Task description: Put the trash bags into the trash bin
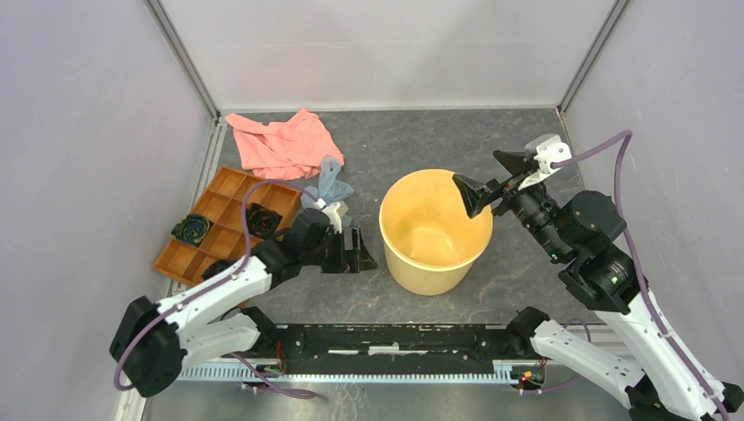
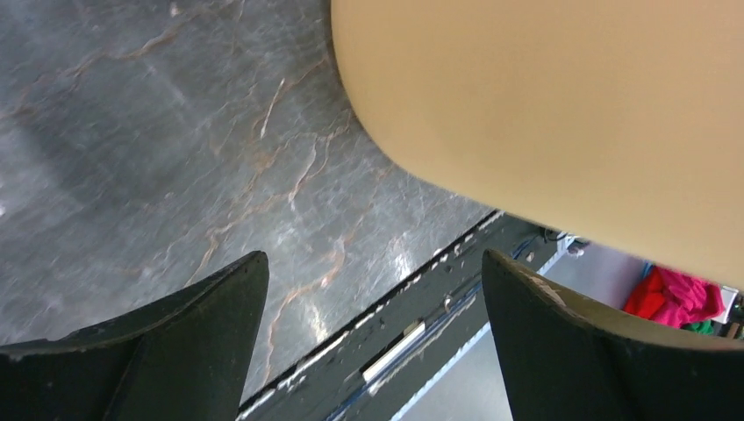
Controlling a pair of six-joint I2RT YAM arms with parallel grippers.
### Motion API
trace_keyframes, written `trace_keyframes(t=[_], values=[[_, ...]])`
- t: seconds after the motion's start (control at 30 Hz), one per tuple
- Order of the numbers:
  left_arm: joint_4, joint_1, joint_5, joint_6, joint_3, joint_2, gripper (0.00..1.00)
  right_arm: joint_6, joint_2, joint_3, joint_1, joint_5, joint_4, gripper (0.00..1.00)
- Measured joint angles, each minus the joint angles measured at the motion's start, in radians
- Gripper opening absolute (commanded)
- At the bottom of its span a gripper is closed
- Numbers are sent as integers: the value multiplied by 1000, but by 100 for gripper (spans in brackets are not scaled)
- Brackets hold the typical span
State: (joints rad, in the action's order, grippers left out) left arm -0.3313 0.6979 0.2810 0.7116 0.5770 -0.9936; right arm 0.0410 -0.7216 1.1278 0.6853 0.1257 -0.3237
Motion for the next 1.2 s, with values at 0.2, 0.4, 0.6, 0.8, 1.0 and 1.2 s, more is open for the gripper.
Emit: trace_keyframes(t=[0.2, 0.4, 0.6, 0.8, 1.0, 1.2], values=[[162, 43, -19, 51, 18, -175, 96, 0, 7, -7, 0, -14, 15, 98], [308, 97, -18, 99, 132, -356, 96, 0, 18, -14, 0, -21, 16, 98], [346, 130, -60, 97, 243, -430, 100, 0, 25, -14, 0, -23, 16, 98], [141, 60, -218, -5, 262, -330, 100, -2, 29, -16, 0, -29, 16, 98], [-42, -239, -306, -122, 374, -283, 100, -16, 29, -26, 0, -41, 17, 98], [-76, -367, -325, -185, 689, -541, 100, -36, 23, -54, 0, -50, 32, 98]])
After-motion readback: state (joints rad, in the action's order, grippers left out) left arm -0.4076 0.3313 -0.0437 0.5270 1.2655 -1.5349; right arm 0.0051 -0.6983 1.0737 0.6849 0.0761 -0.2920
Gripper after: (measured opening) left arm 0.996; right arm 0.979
